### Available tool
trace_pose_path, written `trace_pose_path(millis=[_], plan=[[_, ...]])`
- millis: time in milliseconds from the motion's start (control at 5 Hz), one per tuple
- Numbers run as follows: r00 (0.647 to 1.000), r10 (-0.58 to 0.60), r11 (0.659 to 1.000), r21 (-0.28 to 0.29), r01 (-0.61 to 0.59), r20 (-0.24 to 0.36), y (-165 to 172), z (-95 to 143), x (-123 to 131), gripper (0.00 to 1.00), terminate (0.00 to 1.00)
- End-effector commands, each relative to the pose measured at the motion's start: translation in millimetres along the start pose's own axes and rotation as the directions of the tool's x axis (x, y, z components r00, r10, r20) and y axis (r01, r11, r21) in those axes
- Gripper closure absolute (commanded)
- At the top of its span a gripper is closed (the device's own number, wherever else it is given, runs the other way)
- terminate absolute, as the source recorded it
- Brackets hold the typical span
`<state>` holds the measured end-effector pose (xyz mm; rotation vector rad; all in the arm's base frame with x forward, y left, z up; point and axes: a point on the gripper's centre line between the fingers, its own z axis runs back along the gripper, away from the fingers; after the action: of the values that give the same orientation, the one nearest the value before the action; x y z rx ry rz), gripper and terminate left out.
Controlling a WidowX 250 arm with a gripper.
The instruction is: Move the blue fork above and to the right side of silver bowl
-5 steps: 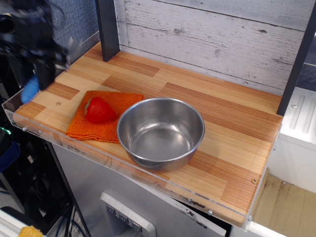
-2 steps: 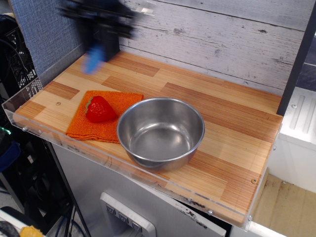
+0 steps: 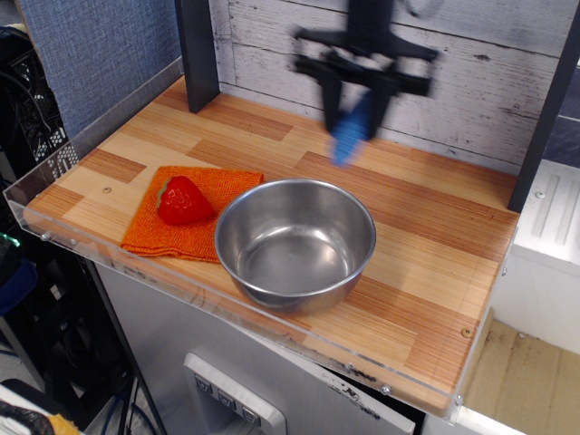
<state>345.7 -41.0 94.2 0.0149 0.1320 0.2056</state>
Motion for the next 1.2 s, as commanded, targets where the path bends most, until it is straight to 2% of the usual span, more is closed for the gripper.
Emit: trace_pose_path(millis=[0,200,400,600,800,1000], plan=[[0.971,0.195,0.979,0.030,-0.201,0.138,-51,12,-31,1.00,0.00],[0.966,0.170,0.983,0.034,-0.180,0.192,-57,9,-44,1.00,0.00],[0.970,0.082,0.993,0.058,-0.098,0.228,-52,-4,-42,1.00,0.00],[0.968,-0.051,0.999,-0.006,0.054,0.244,-44,-12,-27,1.00,0.00],[0.975,-0.031,0.998,-0.051,0.043,0.219,-38,-22,-17,1.00,0.00],[0.983,0.001,0.999,-0.043,0.007,0.184,-37,-31,-12,1.00,0.00]])
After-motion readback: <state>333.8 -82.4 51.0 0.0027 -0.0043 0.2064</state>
